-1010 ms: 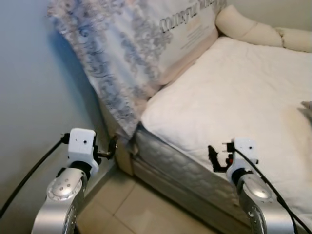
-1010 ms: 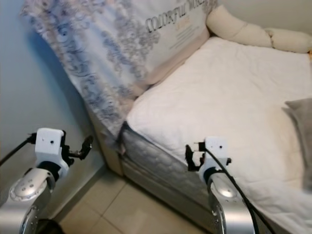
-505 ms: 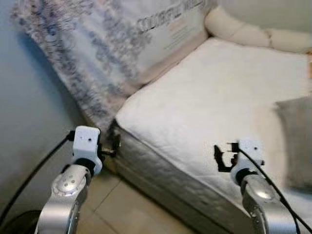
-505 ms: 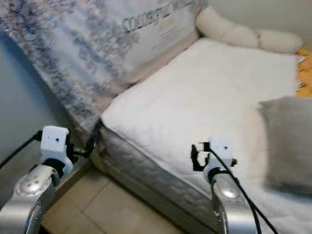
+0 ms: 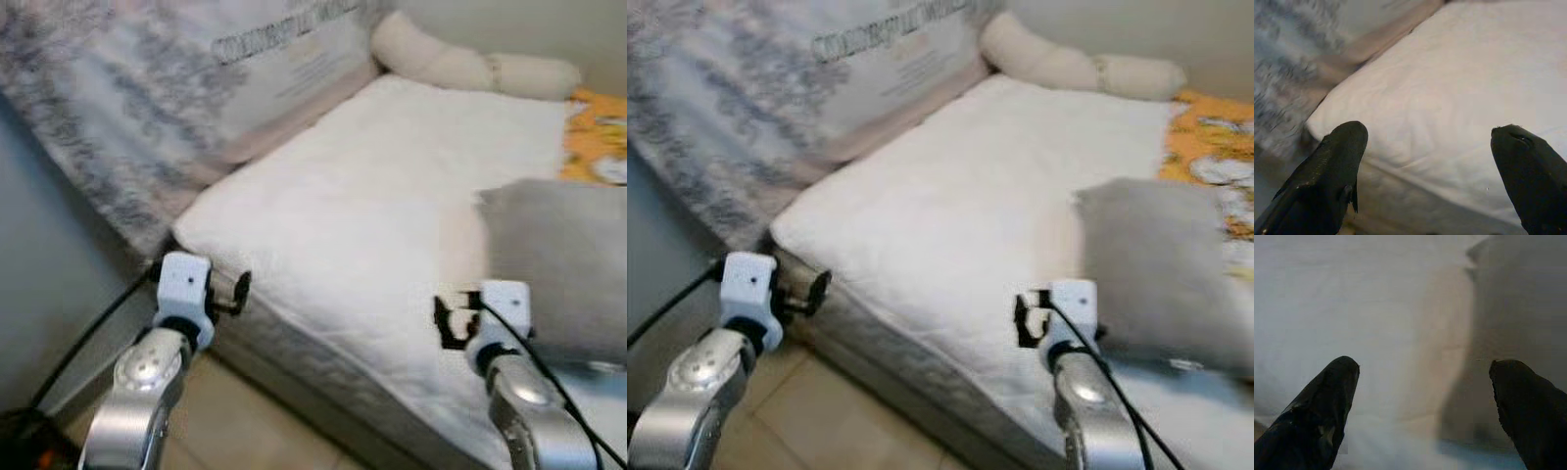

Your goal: Clean up the room

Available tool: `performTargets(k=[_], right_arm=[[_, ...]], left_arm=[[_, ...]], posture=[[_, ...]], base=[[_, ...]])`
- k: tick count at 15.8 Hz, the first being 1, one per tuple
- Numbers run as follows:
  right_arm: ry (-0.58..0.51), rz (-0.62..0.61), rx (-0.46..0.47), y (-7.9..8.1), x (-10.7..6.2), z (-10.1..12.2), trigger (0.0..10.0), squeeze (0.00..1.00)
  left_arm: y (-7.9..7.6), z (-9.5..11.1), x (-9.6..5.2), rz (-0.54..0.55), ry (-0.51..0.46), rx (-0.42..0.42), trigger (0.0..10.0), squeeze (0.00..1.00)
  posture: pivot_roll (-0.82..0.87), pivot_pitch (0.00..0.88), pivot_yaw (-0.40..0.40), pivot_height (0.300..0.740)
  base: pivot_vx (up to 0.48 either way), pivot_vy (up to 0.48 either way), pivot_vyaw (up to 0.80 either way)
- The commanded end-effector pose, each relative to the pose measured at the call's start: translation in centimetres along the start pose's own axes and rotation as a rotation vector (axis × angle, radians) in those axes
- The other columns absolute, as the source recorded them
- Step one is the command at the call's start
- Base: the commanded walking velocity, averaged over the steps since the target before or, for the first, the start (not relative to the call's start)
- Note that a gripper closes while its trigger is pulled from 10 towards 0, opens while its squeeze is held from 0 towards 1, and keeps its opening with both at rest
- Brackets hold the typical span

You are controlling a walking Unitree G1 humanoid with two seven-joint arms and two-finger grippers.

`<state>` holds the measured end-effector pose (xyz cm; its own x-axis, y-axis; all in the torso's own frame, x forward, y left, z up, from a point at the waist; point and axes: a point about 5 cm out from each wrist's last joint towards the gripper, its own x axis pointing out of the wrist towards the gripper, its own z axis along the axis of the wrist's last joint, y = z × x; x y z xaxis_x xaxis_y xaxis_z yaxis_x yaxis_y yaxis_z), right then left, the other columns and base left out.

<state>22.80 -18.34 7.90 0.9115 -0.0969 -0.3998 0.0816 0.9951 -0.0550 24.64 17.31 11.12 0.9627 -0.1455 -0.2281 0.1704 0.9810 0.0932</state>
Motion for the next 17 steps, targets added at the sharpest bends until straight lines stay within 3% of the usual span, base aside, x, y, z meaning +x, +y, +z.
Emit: performTargets(k=[1, 3, 5, 7, 11, 17], right_arm=[[-0.018, 0.023, -0.001, 0.9, 0.2, 0.4, 10.0, 0.00], [-0.017, 0.033, 0.023, 1.2, 0.2, 0.7, 10.0, 0.00], [-0.022, 0.026, 0.032, 0.9, 0.1, 0.7, 10.0, 0.00], [-0.018, 0.032, 0.041, 1.2, 0.1, 0.5, 10.0, 0.00], [-0.019, 0.038, 0.043, 1.7, -0.1, 0.7, 10.0, 0.00], [-0.031, 0.055, 0.013, 1.8, 0.1, 0.9, 10.0, 0.00]], left_arm=[[0.8, -0.1, -0.2, 0.027, 0.006, 0.016, 10.0, 0.00], [1.0, -0.3, -0.2, 0.026, 0.027, -0.010, 10.0, 0.00], [1.0, -0.3, -0.1, 0.029, 0.025, 0.015, 10.0, 0.00], [1.1, 0.1, 0.1, 0.045, 0.001, 0.076, 10.0, 0.00], [1.4, 0.1, 0.2, 0.057, 0.005, 0.047, 10.0, 0.00], [1.9, -0.4, -0.4, 0.118, 0.012, 0.035, 10.0, 0.00]], posture=[[-0.09, 0.000, 0.050, 0.740], [-0.09, 0.000, 0.054, 0.740], [-0.09, 0.000, 0.052, 0.740], [-0.08, 0.000, 0.051, 0.740], [-0.09, 0.000, 0.056, 0.740], [-0.08, 0.000, 0.043, 0.740]], base=[[0.000, -0.480, 0.00], [0.000, 0.240, -0.73], [0.000, 0.480, -0.78], [0.000, -0.480, -0.78], [0.000, -0.480, -0.78], [0.000, 0.000, 0.00]])
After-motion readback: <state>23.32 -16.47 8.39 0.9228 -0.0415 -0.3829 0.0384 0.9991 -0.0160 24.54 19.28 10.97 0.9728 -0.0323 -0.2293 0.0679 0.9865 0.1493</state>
